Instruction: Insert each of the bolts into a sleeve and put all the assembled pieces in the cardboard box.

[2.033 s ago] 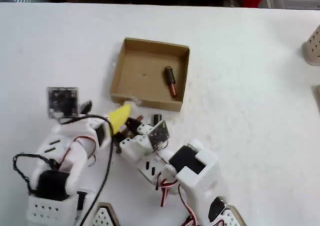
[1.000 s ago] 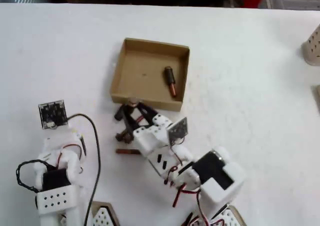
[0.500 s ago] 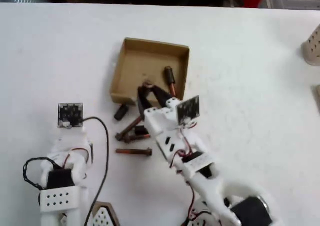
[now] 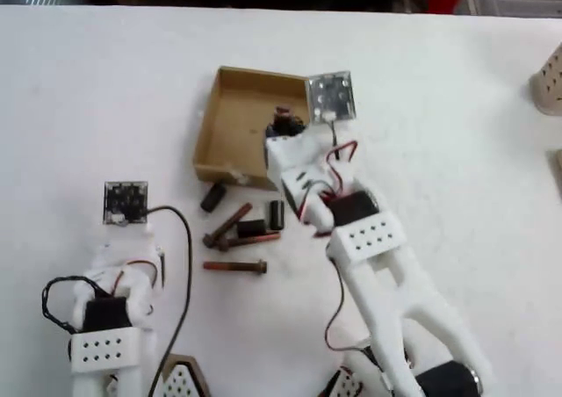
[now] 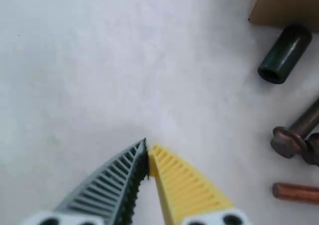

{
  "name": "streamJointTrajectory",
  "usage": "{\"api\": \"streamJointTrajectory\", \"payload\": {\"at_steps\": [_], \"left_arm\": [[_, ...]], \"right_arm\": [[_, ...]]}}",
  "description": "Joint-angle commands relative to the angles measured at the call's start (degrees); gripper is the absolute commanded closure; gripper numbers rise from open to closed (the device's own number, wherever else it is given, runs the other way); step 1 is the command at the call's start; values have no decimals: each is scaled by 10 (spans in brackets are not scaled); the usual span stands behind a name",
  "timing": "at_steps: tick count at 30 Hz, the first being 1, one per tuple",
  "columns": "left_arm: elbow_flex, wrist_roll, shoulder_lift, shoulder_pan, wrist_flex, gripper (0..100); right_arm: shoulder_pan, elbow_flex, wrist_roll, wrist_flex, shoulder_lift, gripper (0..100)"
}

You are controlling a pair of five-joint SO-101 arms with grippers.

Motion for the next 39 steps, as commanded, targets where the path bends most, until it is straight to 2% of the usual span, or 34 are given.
{"api": "streamJointTrajectory", "payload": {"at_steps": [1,6,14,26,33,35,39], "left_arm": [[-5,-4,-4,8,3,979],[-4,-4,-4,8,3,979],[-4,-4,-4,8,2,979],[-3,-4,-4,8,-1,979],[-3,-4,-4,8,-2,979],[-3,-4,-4,8,-2,979],[-3,-4,-4,8,-2,979]], "right_arm": [[17,-117,14,26,55,977],[18,-258,128,124,187,977],[34,-445,130,260,351,978],[36,-551,130,268,533,977],[51,-606,135,276,590,976],[47,-611,135,297,591,947],[39,-632,135,342,591,786]]}}
